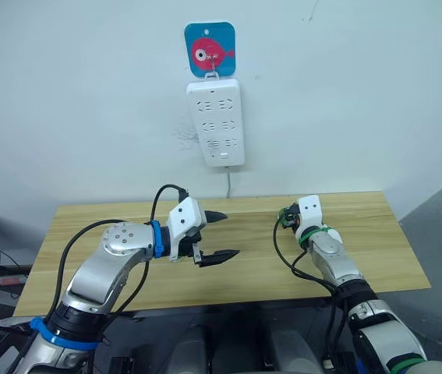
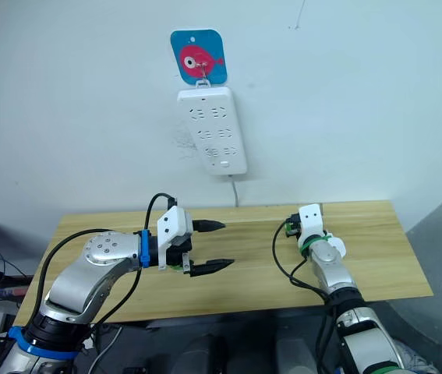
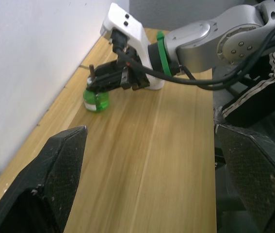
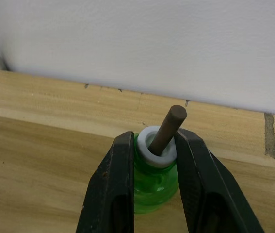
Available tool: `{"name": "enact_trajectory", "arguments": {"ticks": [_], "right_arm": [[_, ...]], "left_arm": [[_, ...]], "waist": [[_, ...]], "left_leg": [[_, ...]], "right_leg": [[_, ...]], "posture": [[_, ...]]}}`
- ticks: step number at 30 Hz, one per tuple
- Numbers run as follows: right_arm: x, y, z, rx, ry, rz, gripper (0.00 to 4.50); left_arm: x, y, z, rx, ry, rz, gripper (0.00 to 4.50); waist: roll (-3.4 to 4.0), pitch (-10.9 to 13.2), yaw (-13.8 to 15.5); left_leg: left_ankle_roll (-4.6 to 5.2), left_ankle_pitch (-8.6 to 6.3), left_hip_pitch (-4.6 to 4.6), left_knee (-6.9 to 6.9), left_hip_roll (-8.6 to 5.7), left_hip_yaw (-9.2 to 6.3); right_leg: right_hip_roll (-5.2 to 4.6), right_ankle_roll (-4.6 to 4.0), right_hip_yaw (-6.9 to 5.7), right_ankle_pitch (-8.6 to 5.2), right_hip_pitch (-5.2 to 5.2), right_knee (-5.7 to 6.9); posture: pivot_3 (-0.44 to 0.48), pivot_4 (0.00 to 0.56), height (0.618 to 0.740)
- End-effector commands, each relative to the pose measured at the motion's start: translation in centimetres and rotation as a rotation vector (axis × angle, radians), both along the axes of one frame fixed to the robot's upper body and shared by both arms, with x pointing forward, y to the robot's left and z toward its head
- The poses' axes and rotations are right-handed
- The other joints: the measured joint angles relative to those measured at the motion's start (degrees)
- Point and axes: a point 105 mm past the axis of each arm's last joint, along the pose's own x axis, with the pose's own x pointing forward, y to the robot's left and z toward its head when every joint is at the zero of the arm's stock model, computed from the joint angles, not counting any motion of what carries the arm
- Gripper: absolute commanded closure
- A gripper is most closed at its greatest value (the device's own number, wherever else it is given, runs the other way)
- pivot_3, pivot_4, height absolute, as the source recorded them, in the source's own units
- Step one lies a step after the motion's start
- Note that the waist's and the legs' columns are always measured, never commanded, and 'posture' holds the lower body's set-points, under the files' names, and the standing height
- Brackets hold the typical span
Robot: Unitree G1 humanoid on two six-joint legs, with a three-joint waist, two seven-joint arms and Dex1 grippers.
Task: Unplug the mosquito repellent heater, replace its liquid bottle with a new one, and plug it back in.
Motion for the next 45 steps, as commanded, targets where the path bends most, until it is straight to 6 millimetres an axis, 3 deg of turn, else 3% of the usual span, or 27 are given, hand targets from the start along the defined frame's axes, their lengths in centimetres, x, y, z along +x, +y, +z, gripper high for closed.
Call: {"name": "enact_trajectory", "arguments": {"ticks": [1,4,9,14,18,23,29,35,45], "right_arm": [[0.0,-0.6,0.8,0.052,-0.043,-0.016,2.75],[-0.4,-0.6,1.9,0.091,-0.087,0.000,1.70],[-2.5,-0.9,4.6,0.085,-0.159,0.093,0.03],[-5.7,-0.6,7.4,-0.007,-0.196,0.281,0.03],[-8.7,0.7,8.3,-0.071,-0.158,0.491,0.03],[-13.8,2.8,8.9,-0.192,-0.042,0.848,0.03],[-15.5,2.9,9.8,-0.311,0.020,0.978,0.03],[-16.0,2.8,10.0,-0.327,0.040,1.012,0.03],[-17.6,4.1,11.0,-0.251,0.029,1.020,0.03]], "left_arm": [[-0.5,-0.2,0.8,-0.004,-0.033,-0.018,0.00],[-0.4,0.7,0.8,-0.013,-0.027,0.020,0.00],[0.7,4.1,1.0,-0.028,-0.065,0.223,0.00],[-1.0,8.1,1.1,-0.036,-0.093,0.374,0.00],[-3.2,11.7,0.2,0.006,-0.062,0.467,0.00],[-6.8,16.8,-3.6,0.086,0.111,0.577,0.00],[-9.5,19.9,-6.8,0.147,0.204,0.659,0.00],[-8.2,19.2,-7.6,0.137,0.173,0.664,0.00],[-3.4,16.2,-9.5,0.111,0.114,0.587,0.00]], "waist": [[0.00,0.00,0.00],[0.07,0.04,0.02],[0.20,0.14,0.11],[0.32,0.27,0.12],[0.32,0.29,0.32],[0.30,0.30,1.45],[0.19,0.31,3.14],[-0.16,0.44,4.56],[-0.28,0.59,4.39]], "left_leg": [[0.00,0.00,0.01,0.00,0.00,0.00],[0.00,0.00,0.01,-0.01,0.00,-0.01],[0.00,0.00,0.03,-0.01,0.03,-0.04],[0.01,-0.01,0.04,-0.07,0.02,-0.03],[0.00,-0.01,0.08,-0.08,0.03,-0.03],[0.00,-0.01,0.27,-0.32,0.03,-0.02],[-0.02,0.00,0.44,-0.40,0.11,-0.07],[-0.04,-0.01,0.78,-0.61,0.08,-0.01],[-0.04,-0.02,0.81,-0.78,0.09,-0.07]], "right_leg": [[-0.01,0.00,0.00,0.00,0.00,0.01],[-0.02,0.00,-0.01,0.00,0.00,0.03],[-0.08,0.00,-0.09,0.00,-0.01,0.11],[-0.17,-0.03,-0.19,-0.02,-0.01,0.01],[-0.21,-0.07,-0.23,-0.04,0.01,0.00],[-0.25,-0.28,-0.31,-0.17,0.10,-0.11],[-0.29,-0.43,-0.47,-0.24,0.36,-0.54],[-0.51,-0.67,-0.55,-0.36,0.65,-0.78],[-0.56,-0.69,-0.69,-0.35,0.76,-0.76]], "posture": [[-0.086,0.209,0.740],[-0.088,0.212,0.740],[-0.087,0.219,0.740],[-0.072,0.221,0.740],[-0.044,0.216,0.740],[-0.019,0.206,0.740],[-0.012,0.203,0.740],[-0.015,0.203,0.740],[-0.069,0.219,0.740]]}}
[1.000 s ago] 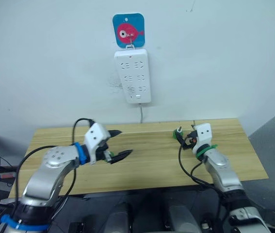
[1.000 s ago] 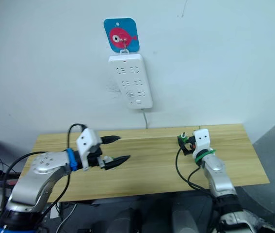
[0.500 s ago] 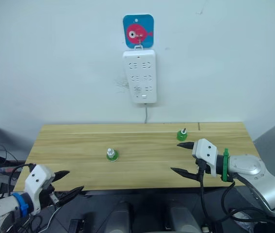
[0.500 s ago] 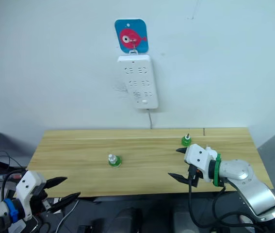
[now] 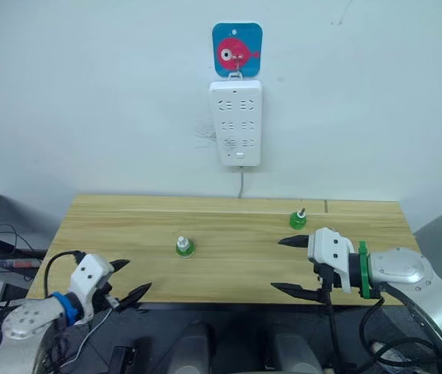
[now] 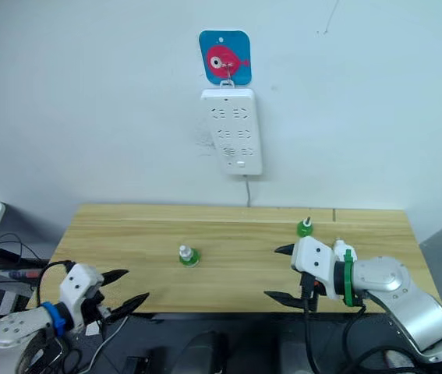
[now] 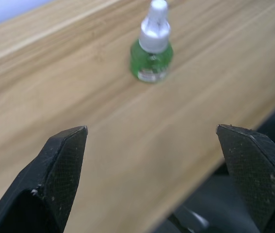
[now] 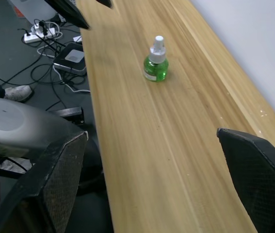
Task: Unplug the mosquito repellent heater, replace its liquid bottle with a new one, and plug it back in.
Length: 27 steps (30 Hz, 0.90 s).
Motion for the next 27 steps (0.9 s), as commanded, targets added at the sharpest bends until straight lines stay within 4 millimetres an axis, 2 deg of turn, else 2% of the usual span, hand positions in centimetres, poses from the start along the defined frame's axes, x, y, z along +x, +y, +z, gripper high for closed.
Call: {"name": "enact_trajectory", "arguments": {"ticks": [1,5,8,13,18,24,27], "right_arm": [[-0.8,0.7,1.4,0.028,-0.032,0.020,0.03],[-1.4,1.3,1.9,0.028,-0.035,0.032,0.03],[-1.9,1.6,2.3,0.031,-0.030,0.043,0.03],[-2.3,1.9,2.7,0.028,-0.016,0.044,0.03],[-2.8,1.9,2.9,0.017,0.007,0.055,0.03],[-3.0,1.7,3.0,-0.001,0.023,0.059,0.03],[-2.9,1.7,3.1,0.001,0.024,0.054,0.00]], "left_arm": [[1.4,-0.7,-0.9,0.003,-0.010,-0.023,0.00],[3.7,-2.1,-1.5,-0.031,-0.026,-0.036,0.00],[4.5,-3.3,-2.2,-0.038,-0.012,-0.086,0.00],[6.1,-4.3,-3.5,-0.036,-0.009,-0.088,0.00],[7.3,-5.4,-3.8,-0.050,-0.039,-0.081,0.00],[7.5,-5.0,-4.3,-0.063,-0.049,-0.040,0.00],[7.4,-4.7,-4.6,-0.054,-0.049,-0.026,0.62]], "waist": [[0.01,0.03,-0.16],[-0.03,0.10,-0.42],[-0.15,0.21,-1.12],[-0.22,0.53,-1.71],[-0.22,1.07,-2.54],[-0.45,1.76,-3.07],[-0.42,1.90,-3.14]], "left_leg": [[0.00,0.00,0.00,-0.01,0.00,0.00],[0.00,0.00,0.00,0.01,-0.01,0.00],[0.00,0.00,-0.01,0.03,-0.01,-0.01],[0.00,0.00,-0.01,0.02,-0.01,-0.03],[0.00,0.00,-0.01,0.01,-0.01,-0.06],[0.00,0.00,-0.02,0.00,-0.01,-0.09],[0.00,0.00,-0.02,0.00,-0.01,-0.10]], "right_leg": [[0.00,0.00,0.00,0.00,0.00,0.00],[0.00,0.01,-0.01,0.00,0.00,0.00],[0.00,0.02,-0.04,0.01,0.02,0.00],[0.00,0.02,-0.07,0.01,0.02,0.00],[0.00,0.03,-0.09,0.01,0.02,0.01],[0.00,0.04,-0.13,0.02,0.03,0.01],[0.00,0.04,-0.14,0.02,0.03,0.01]], "posture": [[-0.073,0.219,0.740],[-0.100,0.222,0.740],[-0.127,0.233,0.740],[-0.151,0.247,0.740],[-0.172,0.264,0.740],[-0.180,0.270,0.740],[-0.179,0.269,0.740]]}}
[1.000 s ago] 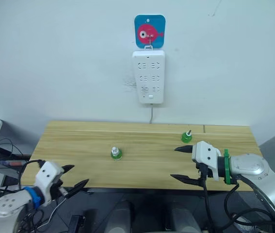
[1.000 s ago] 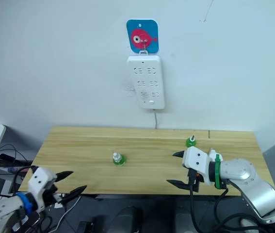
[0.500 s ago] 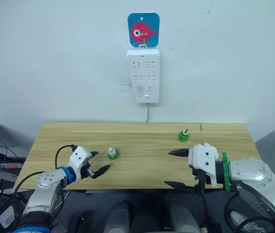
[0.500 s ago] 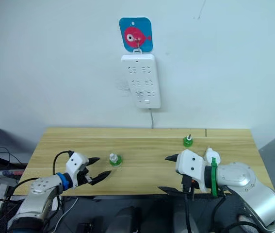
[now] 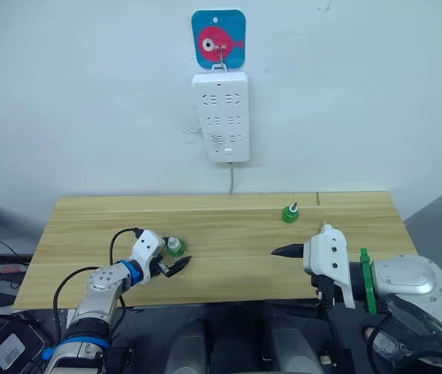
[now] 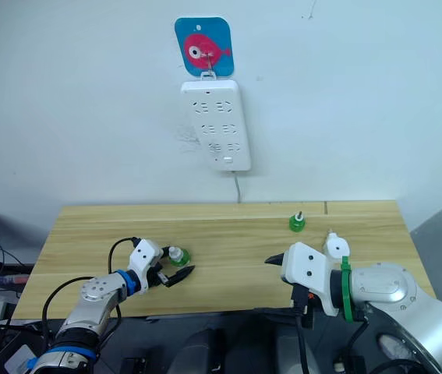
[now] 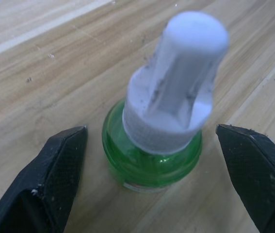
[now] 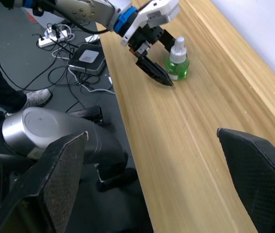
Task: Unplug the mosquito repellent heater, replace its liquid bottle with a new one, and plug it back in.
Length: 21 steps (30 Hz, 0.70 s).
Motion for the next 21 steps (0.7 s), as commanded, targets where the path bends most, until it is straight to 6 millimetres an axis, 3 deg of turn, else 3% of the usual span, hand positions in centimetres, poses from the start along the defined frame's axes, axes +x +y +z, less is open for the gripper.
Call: {"name": "enact_trajectory", "arguments": {"ticks": [1,6,11,16,21], "right_arm": [[-0.2,0.3,1.1,0.016,-0.038,0.019,0.00],[-0.2,0.4,1.4,0.023,-0.035,0.012,0.00],[0.2,0.7,2.1,0.053,-0.039,0.008,0.00],[2.1,2.5,3.9,0.164,-0.047,-0.014,0.00],[5.1,5.1,4.5,0.181,-0.064,-0.040,0.00]], "left_arm": [[0.2,0.7,-0.1,0.018,-0.021,0.029,0.89],[1.2,0.0,0.3,0.018,-0.054,0.027,2.25],[1.1,-0.1,2.0,0.033,-0.107,-0.046,2.25],[-0.7,-4.8,6.6,0.081,-0.064,-0.450,2.25],[-0.6,-8.1,10.9,0.116,-0.060,-0.650,2.25]], "waist": [[0.01,0.05,-0.01],[0.01,0.23,0.04],[0.01,0.37,-0.26],[0.03,0.73,-0.99],[0.10,0.78,-1.35]], "left_leg": [[0.00,0.00,0.00,0.00,0.00,0.00],[0.00,0.00,0.00,0.02,-0.01,-0.01],[-0.01,0.00,-0.02,-0.02,-0.01,0.01],[-0.03,0.01,-0.03,-0.01,0.01,-0.04],[-0.03,0.02,-0.04,0.01,-0.07,-0.02]], "right_leg": [[0.00,0.00,-0.01,0.00,0.00,0.00],[0.00,0.04,-0.01,0.02,0.02,0.00],[0.00,0.06,-0.01,0.03,-0.01,-0.03],[0.00,0.05,-0.05,0.04,-0.01,0.06],[-0.05,0.03,-0.03,0.04,0.00,0.04]], "posture": [[-0.176,0.272,0.740],[-0.183,0.272,0.740],[-0.196,0.266,0.740],[-0.188,0.256,0.740],[-0.184,0.248,0.740]]}}
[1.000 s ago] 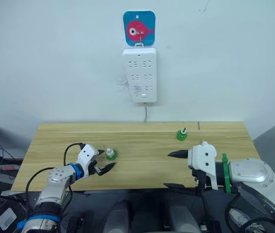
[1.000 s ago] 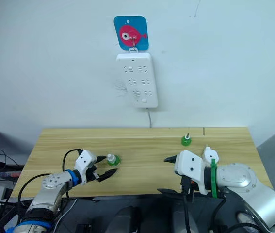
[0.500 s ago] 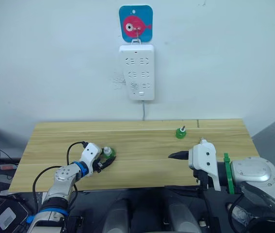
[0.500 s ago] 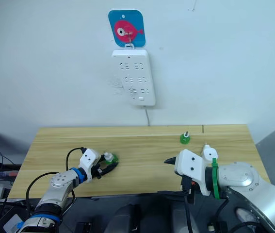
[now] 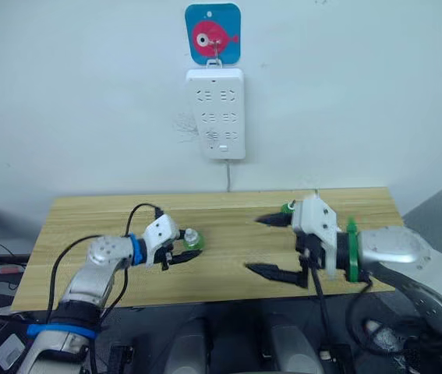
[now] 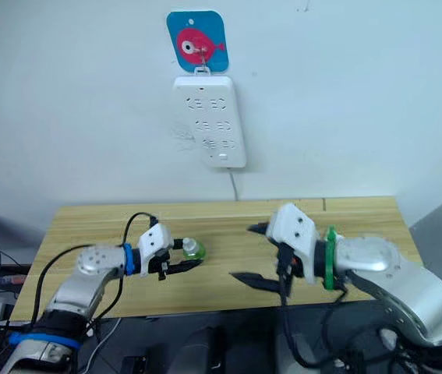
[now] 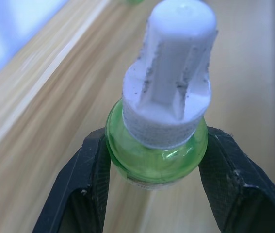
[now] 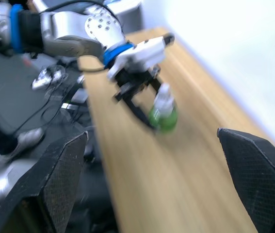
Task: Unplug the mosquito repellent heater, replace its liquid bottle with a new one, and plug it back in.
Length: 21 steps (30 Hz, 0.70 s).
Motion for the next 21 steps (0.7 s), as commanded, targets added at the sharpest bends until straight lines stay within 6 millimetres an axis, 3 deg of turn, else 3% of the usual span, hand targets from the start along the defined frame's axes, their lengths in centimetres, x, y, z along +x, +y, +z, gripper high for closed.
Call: {"name": "enact_trajectory", "arguments": {"ticks": [1,6,9,14,17,21], "right_arm": [[1.8,1.2,-0.2,-0.013,0.009,-0.046,0.00],[3.2,2.7,-0.4,-0.005,0.015,-0.057,0.00],[3.2,3.4,-0.4,0.004,0.011,-0.039,0.00],[3.6,4.2,-1.0,0.016,0.027,-0.040,0.00],[3.9,4.1,-1.8,-0.006,0.028,-0.055,0.63],[4.4,3.9,-1.8,-0.011,0.011,-0.071,2.01]], "left_arm": [[-0.3,-2.3,2.9,0.002,-0.013,-0.129,2.25],[-0.8,-4.6,4.7,-0.005,0.010,-0.228,2.25],[-1.0,-5.2,5.1,-0.014,0.015,-0.261,2.25],[-0.8,-5.8,5.9,-0.039,0.002,-0.290,2.25],[-0.9,-5.7,6.1,-0.044,-0.004,-0.307,2.25],[-1.1,-5.7,6.3,-0.054,-0.002,-0.318,2.25]], "waist": [[0.00,0.00,-0.16],[0.00,0.00,-0.41],[0.00,0.00,-0.48],[0.00,-0.01,-0.47],[0.00,-0.01,-0.48],[0.00,-0.01,-0.48]], "left_leg": [[0.00,0.00,0.00,0.00,-0.01,0.00],[0.03,-0.02,-0.21,-0.02,-0.02,0.00],[0.03,-0.01,-0.83,0.05,0.00,0.02],[0.03,0.00,-0.87,0.11,0.01,0.02],[0.03,0.00,-0.86,0.15,0.00,0.06],[0.02,0.00,-0.86,0.18,-0.01,0.06]], "right_leg": [[0.00,0.00,-0.01,0.00,0.00,0.00],[0.12,0.03,0.00,-0.02,-0.21,0.04],[0.18,0.04,0.01,-0.01,-0.91,0.18],[0.20,0.04,0.01,-0.01,-0.91,0.19],[0.20,0.10,0.06,0.03,-0.91,0.19],[0.20,0.12,0.06,0.04,-0.90,0.19]], "posture": [[-0.186,0.246,0.740],[-0.195,0.241,0.740],[-0.195,0.236,0.740],[-0.199,0.230,0.740],[-0.198,0.229,0.740],[-0.196,0.230,0.740]]}}
